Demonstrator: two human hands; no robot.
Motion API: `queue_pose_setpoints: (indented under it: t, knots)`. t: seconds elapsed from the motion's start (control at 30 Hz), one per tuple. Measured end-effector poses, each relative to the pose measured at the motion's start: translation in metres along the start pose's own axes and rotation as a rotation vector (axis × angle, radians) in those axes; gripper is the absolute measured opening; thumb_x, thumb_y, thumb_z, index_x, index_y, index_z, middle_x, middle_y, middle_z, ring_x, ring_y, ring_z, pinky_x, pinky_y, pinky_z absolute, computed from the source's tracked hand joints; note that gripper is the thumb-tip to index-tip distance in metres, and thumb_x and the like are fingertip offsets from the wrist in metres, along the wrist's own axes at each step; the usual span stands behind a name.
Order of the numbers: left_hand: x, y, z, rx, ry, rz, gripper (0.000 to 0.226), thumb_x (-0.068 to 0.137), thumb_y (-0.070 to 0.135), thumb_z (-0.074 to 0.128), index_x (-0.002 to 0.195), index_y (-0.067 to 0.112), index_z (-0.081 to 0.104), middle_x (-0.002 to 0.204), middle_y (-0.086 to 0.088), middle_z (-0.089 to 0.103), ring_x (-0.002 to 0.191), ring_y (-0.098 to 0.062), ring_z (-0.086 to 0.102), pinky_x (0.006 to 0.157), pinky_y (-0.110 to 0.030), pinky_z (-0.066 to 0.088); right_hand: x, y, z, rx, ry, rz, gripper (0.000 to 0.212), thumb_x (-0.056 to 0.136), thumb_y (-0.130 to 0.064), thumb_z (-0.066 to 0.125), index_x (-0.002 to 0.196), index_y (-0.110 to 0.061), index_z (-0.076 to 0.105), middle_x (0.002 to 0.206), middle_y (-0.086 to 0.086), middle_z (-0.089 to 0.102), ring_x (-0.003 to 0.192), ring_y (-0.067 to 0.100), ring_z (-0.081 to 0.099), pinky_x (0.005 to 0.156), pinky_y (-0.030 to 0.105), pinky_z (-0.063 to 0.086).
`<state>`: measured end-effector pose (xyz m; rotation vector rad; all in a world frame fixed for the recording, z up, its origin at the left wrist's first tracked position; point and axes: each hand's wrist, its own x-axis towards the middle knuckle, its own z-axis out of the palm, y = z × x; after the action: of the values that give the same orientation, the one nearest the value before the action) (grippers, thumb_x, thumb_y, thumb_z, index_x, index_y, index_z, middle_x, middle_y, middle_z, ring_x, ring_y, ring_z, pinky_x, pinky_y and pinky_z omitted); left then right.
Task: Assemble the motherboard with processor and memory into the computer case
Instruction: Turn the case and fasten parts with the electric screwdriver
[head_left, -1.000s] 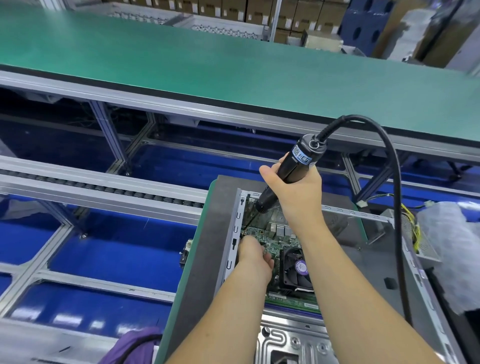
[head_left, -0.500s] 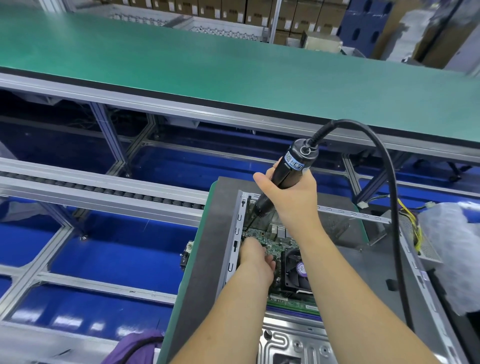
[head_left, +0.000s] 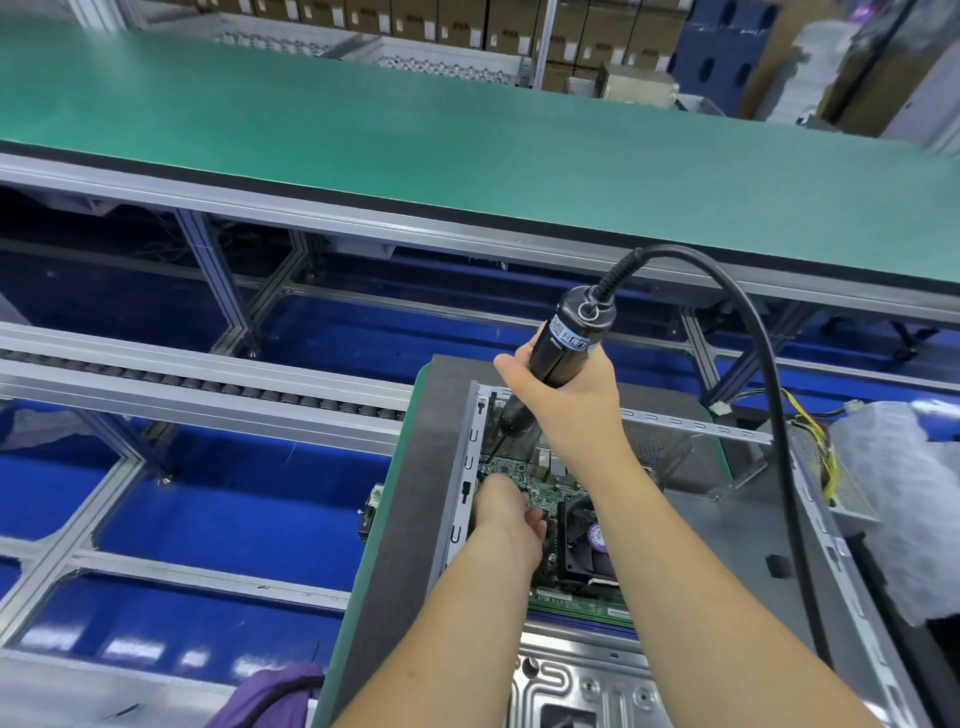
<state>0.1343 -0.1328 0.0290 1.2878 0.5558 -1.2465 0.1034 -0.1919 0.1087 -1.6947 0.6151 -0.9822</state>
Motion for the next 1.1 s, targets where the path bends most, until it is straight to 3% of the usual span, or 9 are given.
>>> queue_pose_setpoints:
  t: [0.27, 0.5, 0.77, 1.0, 1.1]
  knots:
    - [0.003, 0.000, -0.001, 0.020, -0.011, -0.008, 0.027, 0.095, 0.011, 0.038, 0.111, 0.005, 0.059, 0.103, -0.008, 0.057, 0.073, -0.020, 0.053, 0.059, -0.031, 0.043, -0.001, 0.000, 0.001, 0.020, -0.026, 0.003, 0.042, 0.074, -0.041, 0.078, 0.089, -0.009, 0.055, 0.073, -0.006, 0.063, 0.065, 0.007, 0.059, 0.065, 0.014, 0.049]
    - [0.005, 0.001, -0.001, 0.027, -0.009, -0.010, 0.021, 0.096, 0.011, 0.036, 0.100, 0.006, 0.056, 0.096, -0.007, 0.056, 0.068, -0.020, 0.051, 0.059, -0.030, 0.042, -0.005, -0.001, 0.010, 0.004, -0.107, 0.007, 0.049, 0.070, -0.044, 0.083, 0.088, -0.009, 0.054, 0.072, -0.001, 0.064, 0.063, 0.019, 0.062, 0.068, 0.034, 0.057]
    - [0.007, 0.001, 0.000, 0.012, -0.006, -0.007, 0.022, 0.096, 0.008, 0.036, 0.103, 0.005, 0.057, 0.101, -0.007, 0.058, 0.068, -0.019, 0.052, 0.056, -0.029, 0.041, 0.001, 0.003, -0.002, 0.004, 0.055, -0.010, 0.044, 0.074, -0.034, 0.080, 0.084, -0.001, 0.053, 0.067, -0.007, 0.061, 0.060, 0.008, 0.058, 0.063, 0.016, 0.049]
    - [0.007, 0.000, 0.000, 0.048, -0.009, 0.010, 0.026, 0.097, 0.011, 0.036, 0.110, 0.005, 0.057, 0.102, -0.008, 0.057, 0.065, -0.018, 0.050, 0.056, -0.030, 0.041, 0.004, 0.004, 0.007, 0.003, -0.131, 0.017, 0.048, 0.073, -0.038, 0.080, 0.085, 0.000, 0.053, 0.068, -0.006, 0.060, 0.063, 0.011, 0.056, 0.063, 0.019, 0.050]
    - [0.007, 0.000, 0.000, 0.047, -0.005, 0.006, 0.027, 0.097, 0.012, 0.036, 0.111, 0.006, 0.058, 0.104, -0.009, 0.058, 0.067, -0.018, 0.052, 0.057, -0.029, 0.041, 0.012, 0.005, 0.005, 0.003, -0.135, 0.010, 0.049, 0.074, -0.036, 0.079, 0.086, 0.003, 0.053, 0.066, -0.010, 0.060, 0.060, 0.008, 0.055, 0.062, 0.016, 0.048]
